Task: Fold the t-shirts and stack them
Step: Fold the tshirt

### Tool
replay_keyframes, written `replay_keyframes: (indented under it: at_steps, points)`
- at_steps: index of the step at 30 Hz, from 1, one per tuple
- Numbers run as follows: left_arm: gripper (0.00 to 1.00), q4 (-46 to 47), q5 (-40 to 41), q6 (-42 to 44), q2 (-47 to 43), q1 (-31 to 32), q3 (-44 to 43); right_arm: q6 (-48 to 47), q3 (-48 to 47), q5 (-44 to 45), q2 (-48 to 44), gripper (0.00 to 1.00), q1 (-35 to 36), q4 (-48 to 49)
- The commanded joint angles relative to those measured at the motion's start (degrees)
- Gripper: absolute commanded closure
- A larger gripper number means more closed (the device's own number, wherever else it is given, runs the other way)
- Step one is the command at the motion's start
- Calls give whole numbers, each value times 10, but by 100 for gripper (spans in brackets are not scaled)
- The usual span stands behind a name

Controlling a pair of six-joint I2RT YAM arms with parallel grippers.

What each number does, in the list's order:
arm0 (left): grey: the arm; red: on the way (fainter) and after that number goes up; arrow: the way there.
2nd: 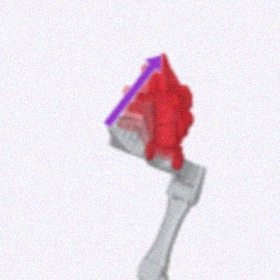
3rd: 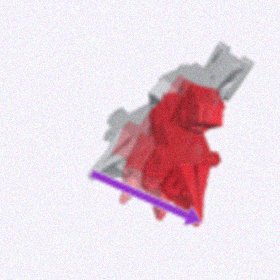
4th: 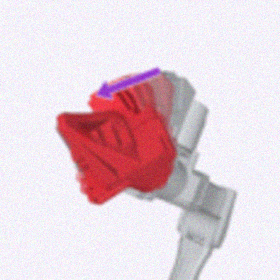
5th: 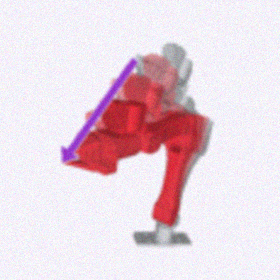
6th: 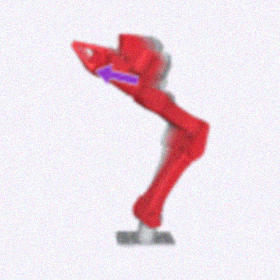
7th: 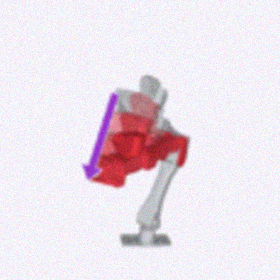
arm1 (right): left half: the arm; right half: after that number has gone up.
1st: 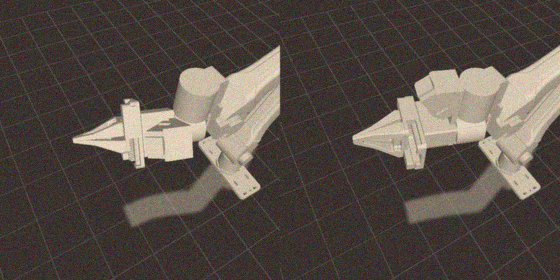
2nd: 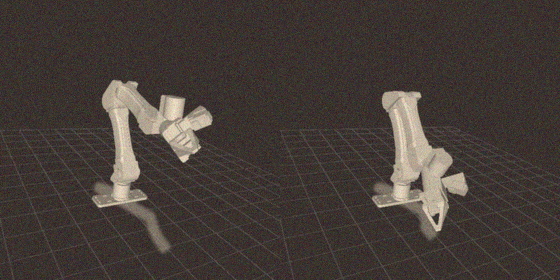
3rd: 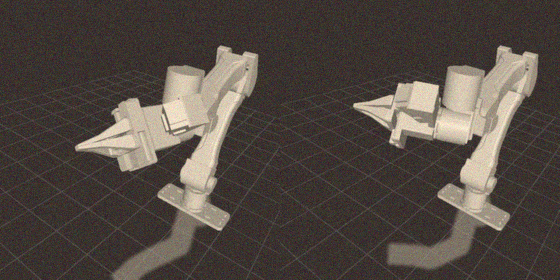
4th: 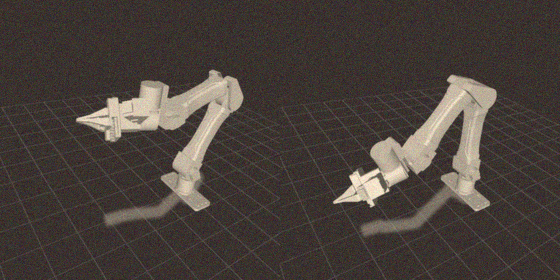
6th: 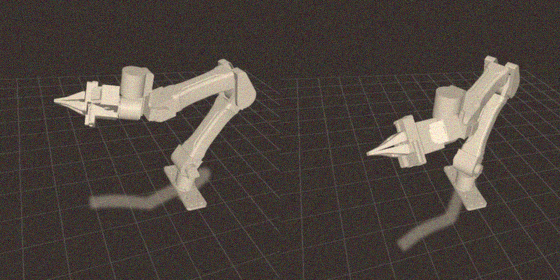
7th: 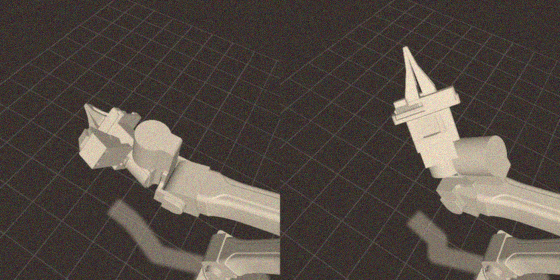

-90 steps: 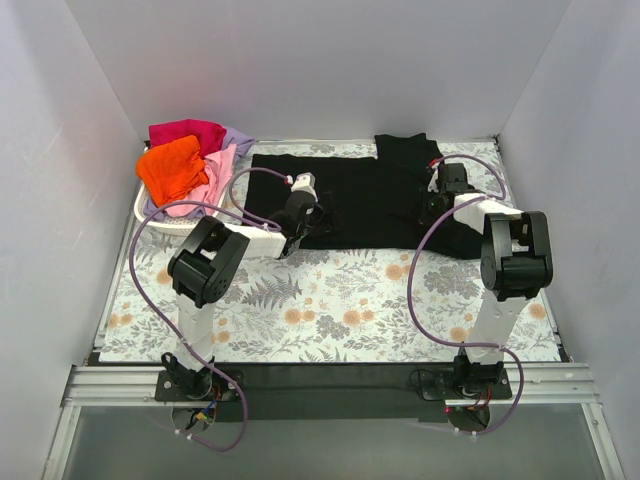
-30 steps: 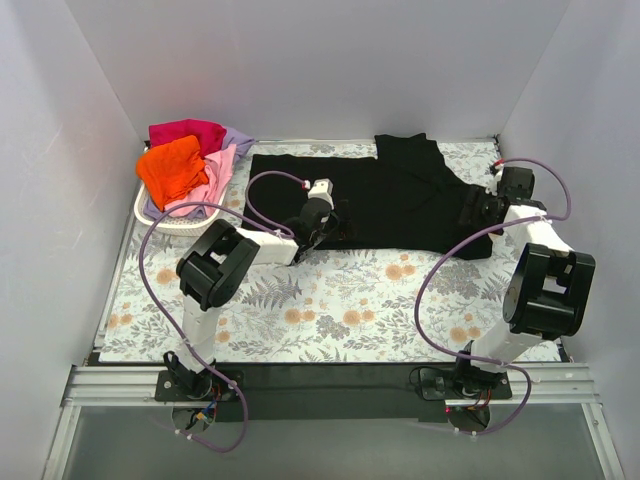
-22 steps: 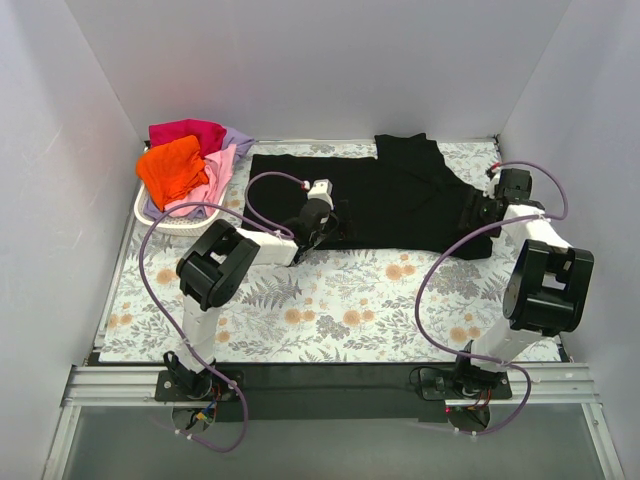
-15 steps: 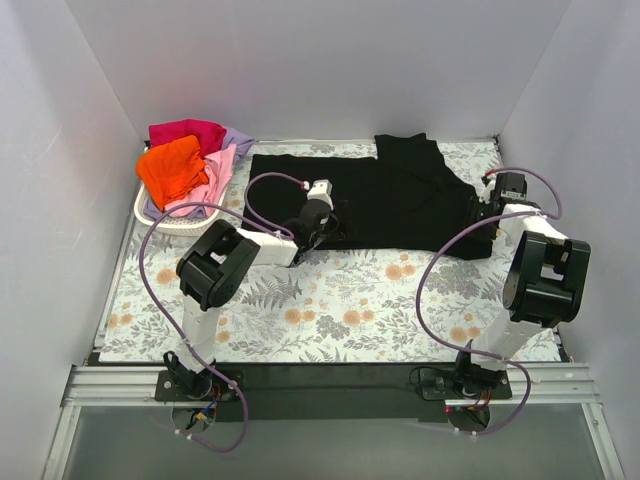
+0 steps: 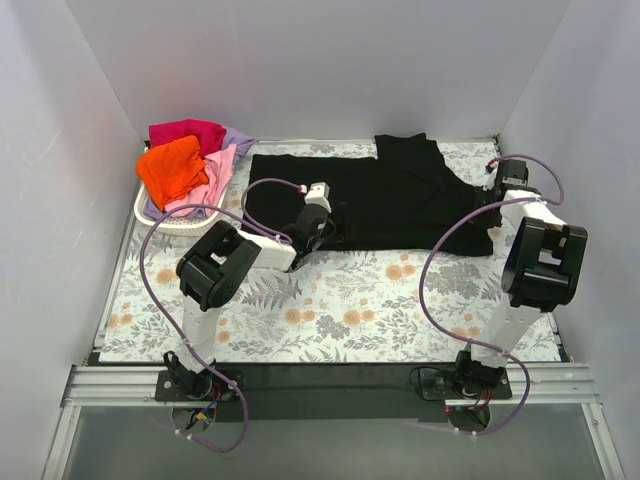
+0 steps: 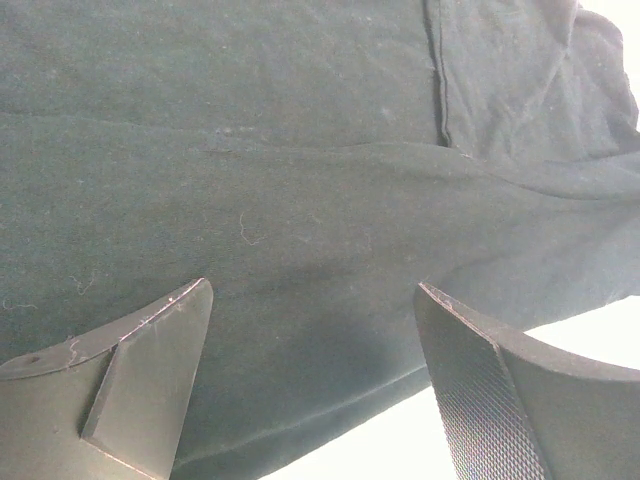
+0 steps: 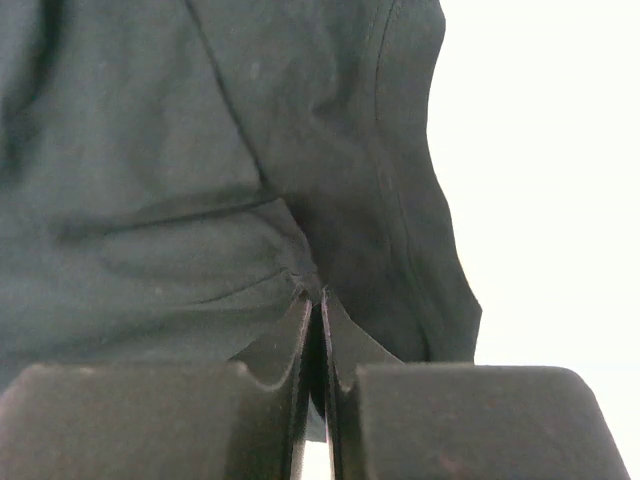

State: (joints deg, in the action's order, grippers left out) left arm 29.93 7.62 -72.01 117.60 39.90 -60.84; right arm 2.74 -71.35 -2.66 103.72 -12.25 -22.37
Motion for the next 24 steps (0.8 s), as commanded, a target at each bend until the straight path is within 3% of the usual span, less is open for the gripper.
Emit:
replay_keyframes:
  at_steps: [1,7,8,14,20,24]
  points:
    - [24,-54,13,3,-9,-3,34,-26,-38,24,38,99,-7,3]
    - [24,-45,12,13,-17,-3,49,-27,-51,50,68,96,-13,3]
    - [24,-46,12,13,-16,-3,49,-27,-50,56,69,89,-14,3]
    - [24,-40,9,12,-19,-3,63,-27,-38,114,51,68,-17,3]
    - [24,-24,-10,10,-41,-2,74,-13,-9,124,-21,54,-16,7]
    - [24,-23,-19,13,-68,-2,76,-2,26,103,-118,49,-14,27]
